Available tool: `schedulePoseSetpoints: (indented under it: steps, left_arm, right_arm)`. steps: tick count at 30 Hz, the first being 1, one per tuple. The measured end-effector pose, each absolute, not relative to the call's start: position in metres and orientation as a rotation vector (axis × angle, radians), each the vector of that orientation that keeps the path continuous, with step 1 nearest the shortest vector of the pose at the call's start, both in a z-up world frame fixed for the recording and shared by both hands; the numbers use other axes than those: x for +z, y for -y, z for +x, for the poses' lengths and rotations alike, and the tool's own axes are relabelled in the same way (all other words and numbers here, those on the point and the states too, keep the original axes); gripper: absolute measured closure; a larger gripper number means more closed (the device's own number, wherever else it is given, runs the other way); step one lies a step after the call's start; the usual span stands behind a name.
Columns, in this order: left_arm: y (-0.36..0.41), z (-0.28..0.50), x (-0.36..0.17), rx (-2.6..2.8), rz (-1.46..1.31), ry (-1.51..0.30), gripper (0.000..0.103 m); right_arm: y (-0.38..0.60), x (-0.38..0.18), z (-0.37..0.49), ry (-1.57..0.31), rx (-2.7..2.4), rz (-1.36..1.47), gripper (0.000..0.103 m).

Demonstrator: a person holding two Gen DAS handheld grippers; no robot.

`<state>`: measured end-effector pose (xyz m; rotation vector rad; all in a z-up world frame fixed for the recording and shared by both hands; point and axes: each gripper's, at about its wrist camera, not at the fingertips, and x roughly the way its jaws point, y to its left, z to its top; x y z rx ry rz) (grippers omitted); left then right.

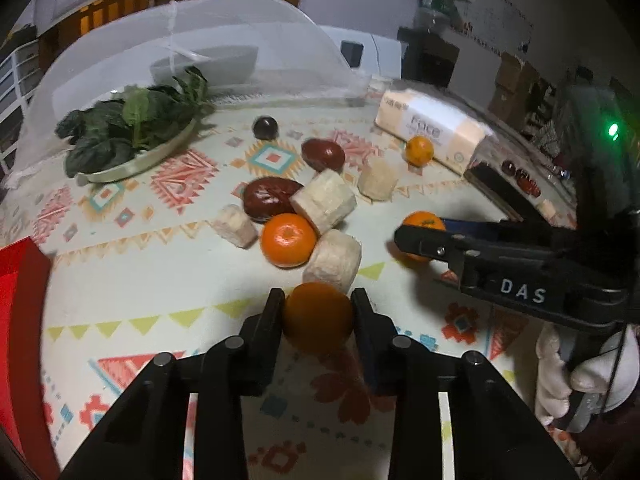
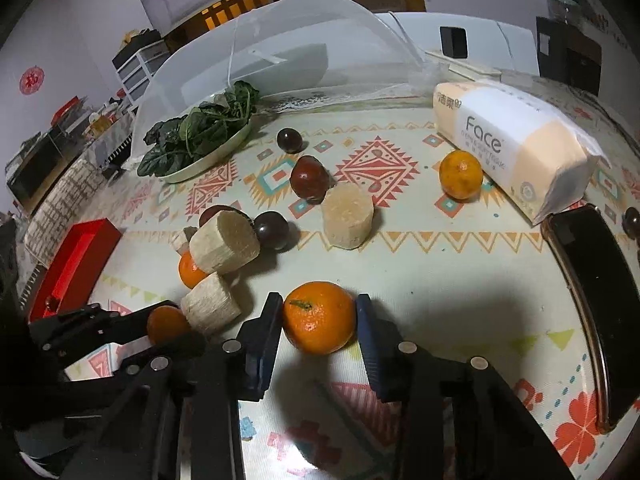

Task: Organize fruits
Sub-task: 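Grasp a mandarin orange with the left tool and lift it, then carry the orange into the red tray and release it from the left tool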

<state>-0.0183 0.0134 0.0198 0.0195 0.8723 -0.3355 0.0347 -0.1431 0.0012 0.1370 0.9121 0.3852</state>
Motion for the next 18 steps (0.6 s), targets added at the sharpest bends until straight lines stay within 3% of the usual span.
schedulePoseSetpoints:
  steps: [8, 18]
  left_arm:
    - [-0.073, -0.059, 0.069, -0.273, -0.089, -0.764, 0.07]
    - [-0.216, -0.103, 0.105, -0.047, -0.217, -0.679, 0.07]
  right_arm:
    - [0.132, 0.042, 0.002, -0.827, 0.406, 0.112, 0.064]
    - [0.039, 0.096, -0.044, -0.768, 0.619, 0.064, 0.064]
